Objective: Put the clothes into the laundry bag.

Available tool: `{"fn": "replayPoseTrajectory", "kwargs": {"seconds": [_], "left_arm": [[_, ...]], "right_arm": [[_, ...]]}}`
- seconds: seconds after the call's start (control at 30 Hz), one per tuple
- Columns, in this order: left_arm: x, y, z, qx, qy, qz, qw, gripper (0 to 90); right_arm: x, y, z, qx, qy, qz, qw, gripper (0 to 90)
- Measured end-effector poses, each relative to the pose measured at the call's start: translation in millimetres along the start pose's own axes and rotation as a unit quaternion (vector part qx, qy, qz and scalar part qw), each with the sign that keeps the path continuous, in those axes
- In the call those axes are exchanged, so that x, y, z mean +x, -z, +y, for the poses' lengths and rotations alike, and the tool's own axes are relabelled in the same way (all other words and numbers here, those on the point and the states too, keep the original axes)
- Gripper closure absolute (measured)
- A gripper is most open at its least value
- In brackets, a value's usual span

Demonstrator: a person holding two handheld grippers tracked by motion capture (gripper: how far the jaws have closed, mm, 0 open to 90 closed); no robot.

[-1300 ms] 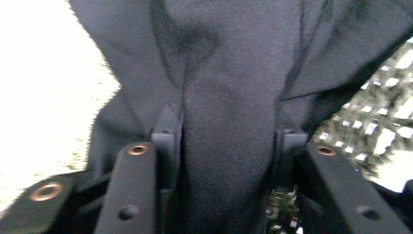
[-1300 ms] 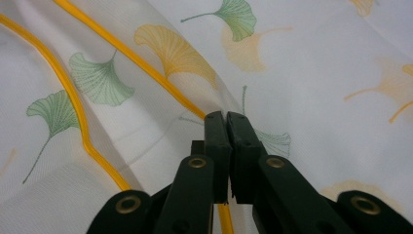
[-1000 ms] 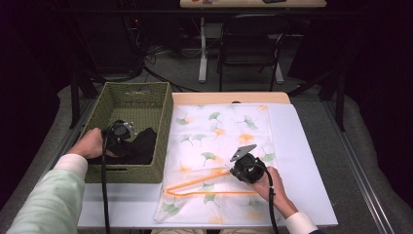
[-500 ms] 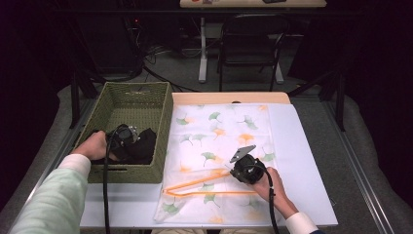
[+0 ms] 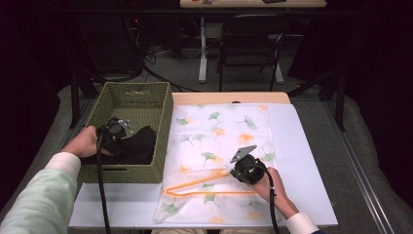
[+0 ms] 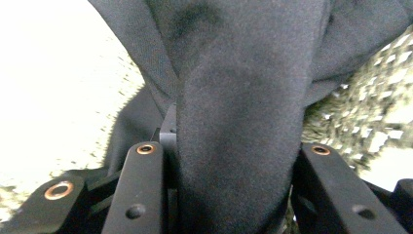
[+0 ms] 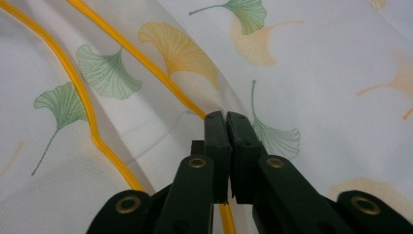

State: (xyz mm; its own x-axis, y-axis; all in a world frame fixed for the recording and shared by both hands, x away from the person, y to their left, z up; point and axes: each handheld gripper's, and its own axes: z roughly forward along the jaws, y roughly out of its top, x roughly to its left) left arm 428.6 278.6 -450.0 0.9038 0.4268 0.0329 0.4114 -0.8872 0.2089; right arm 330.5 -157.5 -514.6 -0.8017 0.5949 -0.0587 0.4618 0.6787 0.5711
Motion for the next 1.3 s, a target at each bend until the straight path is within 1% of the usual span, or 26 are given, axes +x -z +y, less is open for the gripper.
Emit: {"fn": "replayPoseTrajectory", "kwargs": {"seconds": [0.13,0.17,0.27,0.33,0.37,0.4,0.5,0.53,0.6,0.67,0.7,0.73,0.77,0.8,0.83,0.87,0.9,0.97,1.0,1.1,1.13,1.17,1.2,1.23,1.27,1.3], "left_arm": [[-5.0,14.8,3.3,-0.011,0.002,0.011,0.9999,61.3],[-6.7,17.5,4.3,-0.012,-0.002,0.017,0.9998,61.3],[-10.8,26.8,6.8,-0.008,-0.007,0.022,0.9997,61.3],[-13.0,32.6,7.5,-0.011,-0.009,0.028,0.9995,61.3],[-13.3,36.4,7.7,-0.009,-0.01,0.025,0.9996,61.3],[-13.6,39.0,7.3,-0.015,-0.007,0.028,0.9995,61.3],[-16.9,48.4,8.3,-0.013,-0.007,0.03,0.9995,61.3],[-18.5,51.3,8.7,-0.013,-0.009,0.033,0.9993,61.3],[-21.7,57.6,9.9,-0.012,-0.012,0.035,0.9993,61.2],[-24.9,64.3,11.5,-0.016,-0.012,0.038,0.9991,61.2],[-26.2,68.0,12.7,-0.016,-0.017,0.04,0.9989,61.2],[-27.8,71.4,13.7,-0.016,-0.015,0.043,0.9988,61.2],[-29.8,74.5,15.0,-0.015,-0.02,0.046,0.9986,61.2],[-32.6,77.6,16.2,-0.013,-0.023,0.054,0.9982,61.2],[-34.8,80.6,17.4,-0.01,-0.026,0.054,0.9982,61.3],[-36.7,83.2,18.4,-0.011,-0.031,0.057,0.9978,61.3],[-38.7,85.6,19.0,-0.011,-0.031,0.058,0.9978,61.3],[-42.3,90.1,20.6,-0.011,-0.036,0.061,0.9974,61.3],[-44.1,92.0,21.6,-0.008,-0.038,0.062,0.9973,61.3],[-49.5,97.1,24.3,-0.004,-0.039,0.064,0.9972,61.3],[-50.8,99.2,25.5,-0.001,-0.043,0.066,0.9969,61.3],[-52.7,100.3,25.8,-0.005,-0.039,0.064,0.9972,61.3],[-54.0,102.3,26.9,-0.001,-0.044,0.067,0.9968,61.3],[-55.4,103.7,27.8,0.001,-0.042,0.067,0.9969,61.4],[-57.3,104.5,28.1,0.0,-0.041,0.067,0.9969,61.5],[-59.5,105.8,28.9,0.0,-0.04,0.069,0.9968,61.5]], "right_arm": [[-0.6,0.9,-0.1,0.0,0.0,0.0,1.0,88.0],[-0.5,1.0,0.0,-0.001,-0.001,0.0,1.0,88.0],[-0.5,2.0,0.1,-0.003,-0.001,0.0,1.0,88.0],[-0.9,2.4,-0.3,-0.002,-0.001,0.0,1.0,88.0],[-1.0,2.4,-0.6,-0.002,-0.004,0.0,1.0,88.0],[-1.1,2.5,-0.6,-0.002,-0.005,-0.001,1.0,88.0],[-1.2,2.2,-0.8,-0.002,-0.006,-0.001,1.0,88.0],[-1.2,2.1,-0.9,-0.003,-0.006,-0.001,1.0,88.0],[-1.6,1.7,-1.2,-0.002,-0.005,0.0,1.0,88.0],[-1.5,1.8,-1.2,-0.001,-0.008,-0.001,1.0,88.0],[-1.5,1.6,-1.2,-0.001,-0.008,-0.001,1.0,88.0],[-1.5,1.6,-1.2,0.0,-0.007,-0.001,1.0,88.0],[-1.6,1.2,-1.2,0.0,-0.006,0.0,1.0,88.0],[-1.2,1.1,-1.3,-0.001,-0.008,0.0,1.0,88.0],[-0.9,1.2,-1.4,0.0,-0.01,-0.001,1.0,88.0],[-1.8,1.1,-1.6,0.001,-0.003,-0.002,1.0,88.0],[-1.3,1.0,-1.8,0.001,-0.005,-0.002,1.0,88.0],[-0.7,0.9,-2.1,0.002,-0.009,0.0,1.0,88.0],[-1.5,1.0,-2.1,0.0,-0.004,-0.001,1.0,88.0],[-1.1,0.7,-2.2,0.001,-0.007,-0.001,1.0,88.0],[-1.2,0.6,-2.1,0.001,-0.006,-0.001,1.0,88.0],[-0.1,0.9,-2.3,0.004,-0.015,-0.001,0.9999,88.0],[-0.9,0.4,-2.0,0.001,-0.009,0.0,1.0,88.0],[0.2,0.6,-2.2,0.004,-0.016,0.001,0.9999,88.0],[-0.7,0.2,-2.1,0.0,-0.008,0.0,1.0,88.0],[-0.6,0.4,-2.0,0.001,-0.008,0.0,1.0,88.0]]}}
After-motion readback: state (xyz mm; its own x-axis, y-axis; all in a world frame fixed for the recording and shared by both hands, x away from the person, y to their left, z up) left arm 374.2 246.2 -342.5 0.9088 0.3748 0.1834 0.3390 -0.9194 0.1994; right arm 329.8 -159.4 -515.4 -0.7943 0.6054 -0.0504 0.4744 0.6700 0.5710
